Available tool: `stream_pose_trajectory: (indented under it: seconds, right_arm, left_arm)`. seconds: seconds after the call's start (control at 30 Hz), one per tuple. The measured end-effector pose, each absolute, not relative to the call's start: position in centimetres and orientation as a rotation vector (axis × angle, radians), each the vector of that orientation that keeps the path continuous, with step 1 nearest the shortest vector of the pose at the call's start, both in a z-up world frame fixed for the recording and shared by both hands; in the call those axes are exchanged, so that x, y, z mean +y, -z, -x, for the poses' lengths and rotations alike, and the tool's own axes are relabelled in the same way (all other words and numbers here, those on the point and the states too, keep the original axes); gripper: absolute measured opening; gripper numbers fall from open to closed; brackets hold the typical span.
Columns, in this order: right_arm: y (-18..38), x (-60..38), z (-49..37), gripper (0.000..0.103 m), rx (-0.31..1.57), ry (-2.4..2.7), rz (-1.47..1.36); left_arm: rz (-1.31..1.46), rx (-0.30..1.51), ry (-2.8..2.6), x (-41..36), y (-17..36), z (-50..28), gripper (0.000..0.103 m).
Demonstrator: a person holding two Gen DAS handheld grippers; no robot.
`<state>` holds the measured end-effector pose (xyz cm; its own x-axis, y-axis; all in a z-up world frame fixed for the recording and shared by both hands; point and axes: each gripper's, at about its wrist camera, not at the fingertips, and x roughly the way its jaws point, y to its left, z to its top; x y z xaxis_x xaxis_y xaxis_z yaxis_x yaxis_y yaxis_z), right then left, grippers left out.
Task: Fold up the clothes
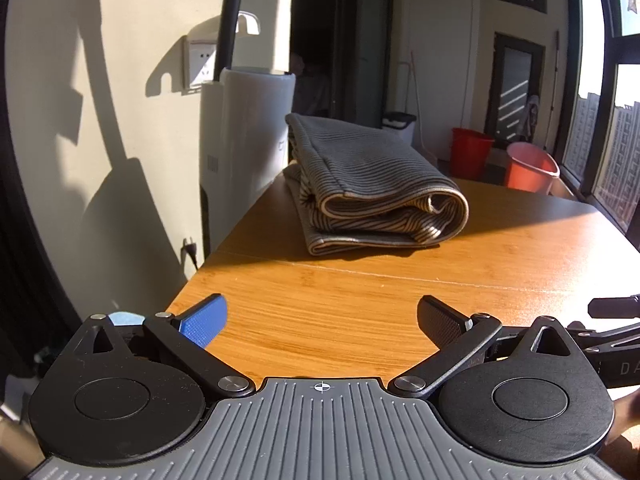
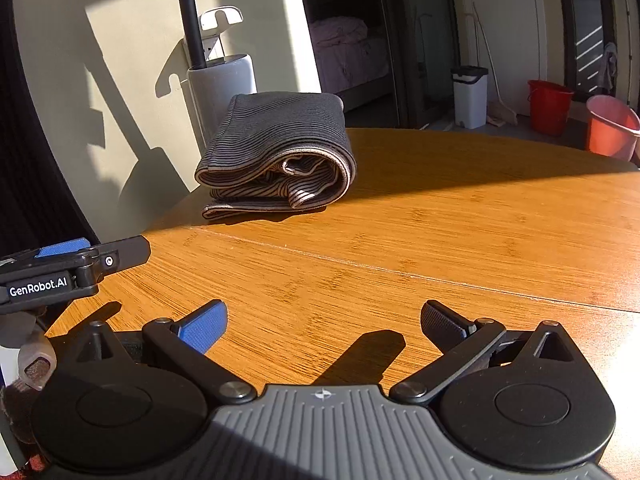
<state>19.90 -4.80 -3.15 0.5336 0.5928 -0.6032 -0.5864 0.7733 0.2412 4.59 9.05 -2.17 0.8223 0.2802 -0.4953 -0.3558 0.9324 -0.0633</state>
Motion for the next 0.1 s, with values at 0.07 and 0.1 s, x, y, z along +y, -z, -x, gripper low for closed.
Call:
stream_pose_trajectory:
  seconds: [0.07,0.1]
  right_arm:
    - [2.5,-1.6,-19.5,0.103,0.724,-0.774,-0.004]
    - [2.2,0.5,-19.1,0.103,0.71,-0.802,0.048]
  left_arm:
    - [0.232,0.425,-0.365,11.8,0.8,-3.3,0.103]
    - [0.269,0.382,-0.378,13.1,0.2,-2.5,0.103]
